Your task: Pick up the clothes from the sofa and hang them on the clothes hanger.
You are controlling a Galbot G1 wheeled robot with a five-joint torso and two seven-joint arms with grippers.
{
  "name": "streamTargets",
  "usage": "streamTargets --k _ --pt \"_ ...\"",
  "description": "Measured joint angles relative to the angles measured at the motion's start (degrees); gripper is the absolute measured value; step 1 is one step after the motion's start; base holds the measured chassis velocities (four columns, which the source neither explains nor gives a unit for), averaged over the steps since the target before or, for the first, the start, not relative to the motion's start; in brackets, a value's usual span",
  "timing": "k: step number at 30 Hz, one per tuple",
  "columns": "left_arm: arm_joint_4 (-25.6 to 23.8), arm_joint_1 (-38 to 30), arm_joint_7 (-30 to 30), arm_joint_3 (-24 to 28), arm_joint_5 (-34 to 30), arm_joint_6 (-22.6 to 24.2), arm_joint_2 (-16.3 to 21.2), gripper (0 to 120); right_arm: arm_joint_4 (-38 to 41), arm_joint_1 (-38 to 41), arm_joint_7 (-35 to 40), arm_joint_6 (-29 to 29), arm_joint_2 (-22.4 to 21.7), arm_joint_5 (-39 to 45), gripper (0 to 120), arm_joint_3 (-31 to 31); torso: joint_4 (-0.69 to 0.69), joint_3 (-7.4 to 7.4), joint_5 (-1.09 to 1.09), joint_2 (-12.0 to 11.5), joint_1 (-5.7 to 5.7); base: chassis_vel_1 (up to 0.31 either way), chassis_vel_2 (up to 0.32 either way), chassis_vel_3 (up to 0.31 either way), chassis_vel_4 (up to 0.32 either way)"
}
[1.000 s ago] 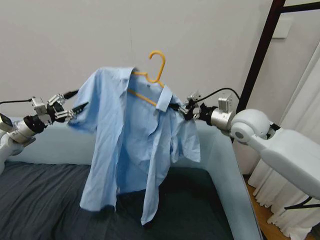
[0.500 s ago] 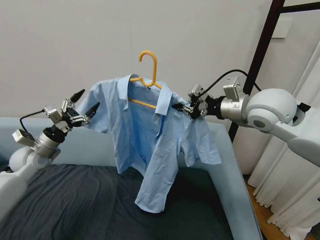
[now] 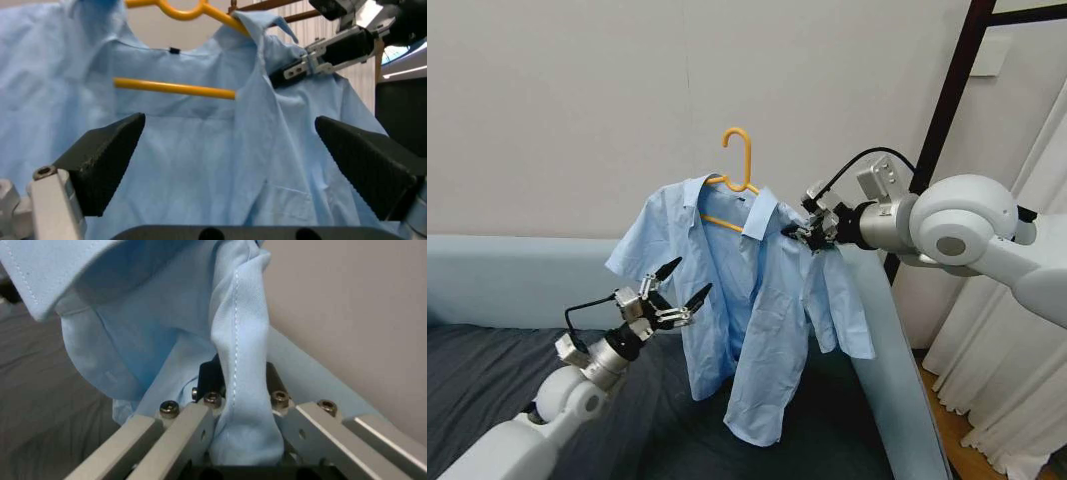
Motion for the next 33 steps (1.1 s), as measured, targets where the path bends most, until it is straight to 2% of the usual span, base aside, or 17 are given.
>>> streamTargets --k 7,10,11,15,17,22,23,26,28,32,33 --pt "3.17 -5.33 -4.35 6.17 5.10 0.58 -3.42 99 -0.14 0.34 1.15 0.03 0.84 0.17 1 -0.36 -0.01 0.01 -0.01 0.00 0.00 0.000 0.000 0.000 0.000" --pt "5.10 -7.35 -6.06 7.36 5.89 0.86 -4.94 88 -0.35 0.80 0.71 0.10 1.10 -0.29 1 -0.85 -0.01 0.00 -0.02 0.00 0.00 0.000 0.000 0.000 0.000" --pt "5.10 -7.35 -6.06 7.36 5.89 0.86 -4.94 88 -0.35 0.80 0.71 0.10 1.10 -0.29 1 -0.85 -0.01 0.00 -0.02 0.00 0.00 0.000 0.000 0.000 0.000" --pt "6.41 -8.44 -5.72 7.74 5.73 0.75 -5.21 70 -0.36 0.69 0.04 0.19 1.31 -1.10 1 -1.00 0.01 0.01 -0.02 0.00 0.00 0.000 0.000 0.000 0.000" --pt "6.57 -8.63 -5.56 7.74 5.66 0.72 -5.24 66 -0.37 0.66 -0.09 0.20 1.37 -1.25 1 -1.01 0.01 0.01 -0.02 0.00 0.00 0.000 0.000 0.000 0.000" --pt "6.82 -9.10 -5.13 7.75 5.44 0.71 -5.64 43 -0.52 0.62 -0.38 0.28 1.55 -1.58 1 -1.01 0.00 0.01 -0.02 0.00 0.01 0.000 0.000 0.000 0.000" --pt "6.82 -9.10 -5.13 7.75 5.44 0.71 -5.64 43 -0.52 0.62 -0.38 0.28 1.55 -1.58 1 -1.01 0.00 0.01 -0.02 0.00 0.01 0.000 0.000 0.000 0.000" --pt "6.83 -9.09 -4.82 7.73 5.38 0.72 -5.79 29 -0.47 0.62 -0.58 0.31 1.42 -1.68 1 -1.01 0.00 0.01 -0.02 0.00 0.01 0.000 0.000 0.000 0.000" --pt "6.83 -9.08 -4.81 7.67 5.35 0.73 -5.83 26 -0.43 0.62 -0.64 0.32 1.40 -1.71 1 -1.01 0.00 0.01 -0.02 0.00 0.00 0.000 0.000 0.000 0.000" --pt "6.30 -9.27 -5.38 6.87 5.13 0.76 -5.78 8 -0.53 1.12 -0.75 0.34 1.44 -1.95 1 -1.33 0.00 0.00 -0.02 0.00 0.00 0.000 0.000 0.000 0.000" --pt "6.30 -9.27 -5.38 6.87 5.13 0.76 -5.78 8 -0.53 1.12 -0.75 0.34 1.44 -1.95 1 -1.33 0.00 0.00 -0.02 0.00 0.00 0.000 0.000 0.000 0.000"
